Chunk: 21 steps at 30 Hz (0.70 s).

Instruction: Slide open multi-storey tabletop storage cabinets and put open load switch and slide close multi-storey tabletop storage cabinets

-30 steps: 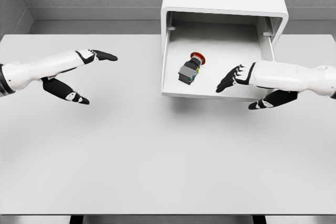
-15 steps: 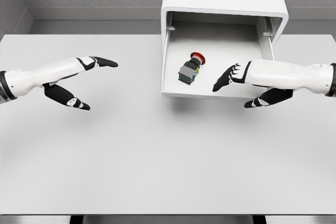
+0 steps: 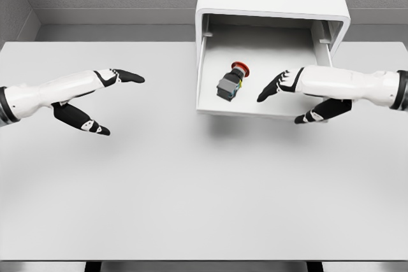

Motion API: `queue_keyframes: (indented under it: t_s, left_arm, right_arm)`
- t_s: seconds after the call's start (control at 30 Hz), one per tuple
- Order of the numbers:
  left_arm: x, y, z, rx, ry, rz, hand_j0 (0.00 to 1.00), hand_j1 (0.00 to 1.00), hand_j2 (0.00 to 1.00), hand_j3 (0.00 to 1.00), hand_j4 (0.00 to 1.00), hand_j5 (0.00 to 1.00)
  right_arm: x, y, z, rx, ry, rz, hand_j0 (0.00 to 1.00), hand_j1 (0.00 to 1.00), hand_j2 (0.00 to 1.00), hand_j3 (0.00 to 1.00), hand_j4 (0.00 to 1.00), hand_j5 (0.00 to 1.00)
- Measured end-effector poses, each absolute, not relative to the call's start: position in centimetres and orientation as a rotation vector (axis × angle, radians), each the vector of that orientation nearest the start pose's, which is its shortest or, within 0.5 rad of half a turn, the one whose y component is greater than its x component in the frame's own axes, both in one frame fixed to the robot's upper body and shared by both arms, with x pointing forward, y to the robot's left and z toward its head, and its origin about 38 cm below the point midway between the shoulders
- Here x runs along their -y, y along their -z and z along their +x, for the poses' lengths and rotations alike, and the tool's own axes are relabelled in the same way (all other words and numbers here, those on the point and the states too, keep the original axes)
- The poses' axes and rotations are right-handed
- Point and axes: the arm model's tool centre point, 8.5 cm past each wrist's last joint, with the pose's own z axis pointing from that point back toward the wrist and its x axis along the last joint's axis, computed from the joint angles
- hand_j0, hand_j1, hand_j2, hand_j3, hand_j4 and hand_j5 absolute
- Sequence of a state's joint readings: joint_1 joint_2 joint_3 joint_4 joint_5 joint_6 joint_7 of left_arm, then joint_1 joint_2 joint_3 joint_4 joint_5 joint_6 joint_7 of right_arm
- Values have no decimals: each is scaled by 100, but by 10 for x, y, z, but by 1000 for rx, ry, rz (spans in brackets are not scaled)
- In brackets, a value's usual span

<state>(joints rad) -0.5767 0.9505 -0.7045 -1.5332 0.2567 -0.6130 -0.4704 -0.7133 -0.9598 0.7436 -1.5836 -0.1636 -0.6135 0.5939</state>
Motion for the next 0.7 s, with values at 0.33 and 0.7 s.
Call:
queue_keyframes:
  t_s: [0.33,0.7]
  left_arm:
    - [-308,-232,397,1726,1637,-116,100,100,100,100,100,100]
    - [-304,-232,394,1731,1647,-128,100,100,100,100,100,100]
  right_arm:
    - [285,-260,412,1664,-1894,56,83,83,83,83,83,83]
    - [278,-263,424,1692,-1870,53,82,82,82,82,82,82]
